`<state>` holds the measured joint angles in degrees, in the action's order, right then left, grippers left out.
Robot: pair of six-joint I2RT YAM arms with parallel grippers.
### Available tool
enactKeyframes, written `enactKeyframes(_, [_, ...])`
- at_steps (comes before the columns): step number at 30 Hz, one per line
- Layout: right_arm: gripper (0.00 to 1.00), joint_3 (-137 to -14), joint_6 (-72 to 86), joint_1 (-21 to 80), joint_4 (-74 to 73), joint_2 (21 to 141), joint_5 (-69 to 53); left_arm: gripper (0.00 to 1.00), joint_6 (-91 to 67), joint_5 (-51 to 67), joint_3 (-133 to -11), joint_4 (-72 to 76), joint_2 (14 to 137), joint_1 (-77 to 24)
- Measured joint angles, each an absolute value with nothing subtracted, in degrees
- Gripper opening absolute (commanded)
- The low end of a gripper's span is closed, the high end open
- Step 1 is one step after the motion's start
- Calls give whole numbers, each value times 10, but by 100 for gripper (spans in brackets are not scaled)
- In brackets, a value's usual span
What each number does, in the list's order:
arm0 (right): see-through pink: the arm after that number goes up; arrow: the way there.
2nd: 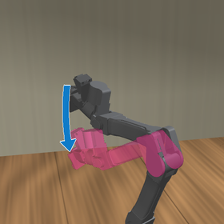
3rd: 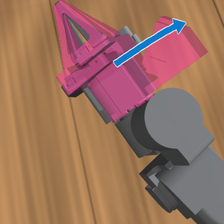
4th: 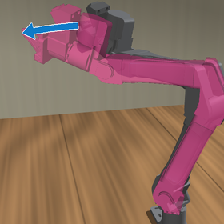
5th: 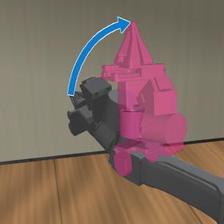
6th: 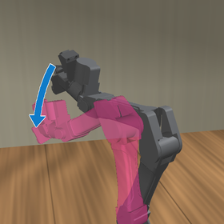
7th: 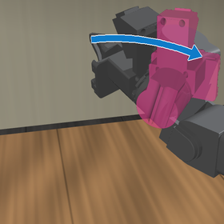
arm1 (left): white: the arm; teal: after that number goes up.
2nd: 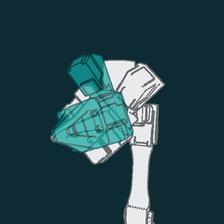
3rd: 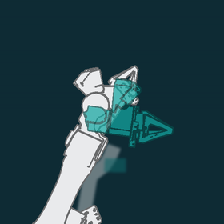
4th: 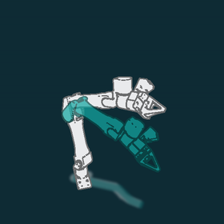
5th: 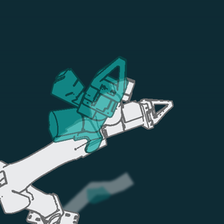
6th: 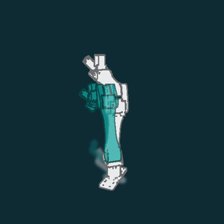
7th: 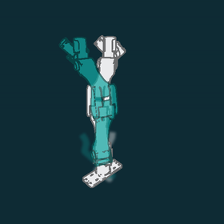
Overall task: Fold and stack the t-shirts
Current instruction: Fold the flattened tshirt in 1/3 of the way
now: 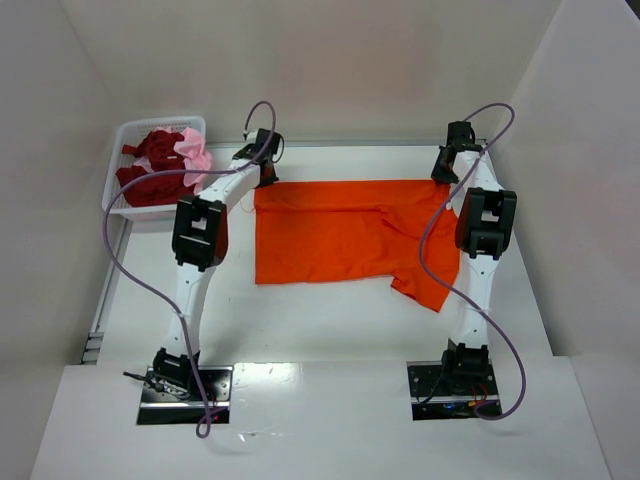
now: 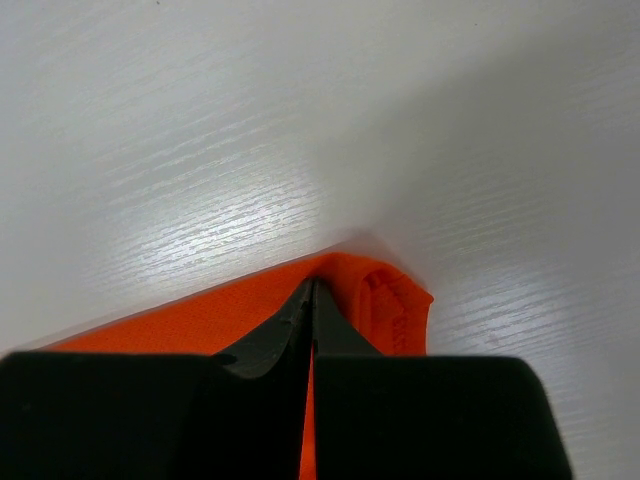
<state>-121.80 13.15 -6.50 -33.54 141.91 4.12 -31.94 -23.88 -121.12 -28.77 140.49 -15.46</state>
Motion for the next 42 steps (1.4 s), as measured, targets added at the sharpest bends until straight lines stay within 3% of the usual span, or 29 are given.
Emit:
enactKeyframes(24, [4,-1219,132,-49,-338,1419,51,0,-347,-211,-1322,-382,1463,-123])
enactKeyframes(36, [4,-1220,132,-35,-340,1419,50,0,-335,-215,-1632,-515,1619,-109])
enactKeyframes(42, [4,-1222,132,-30,-343,1419,51,0,-310,-229,-1725,-556,1620,-119])
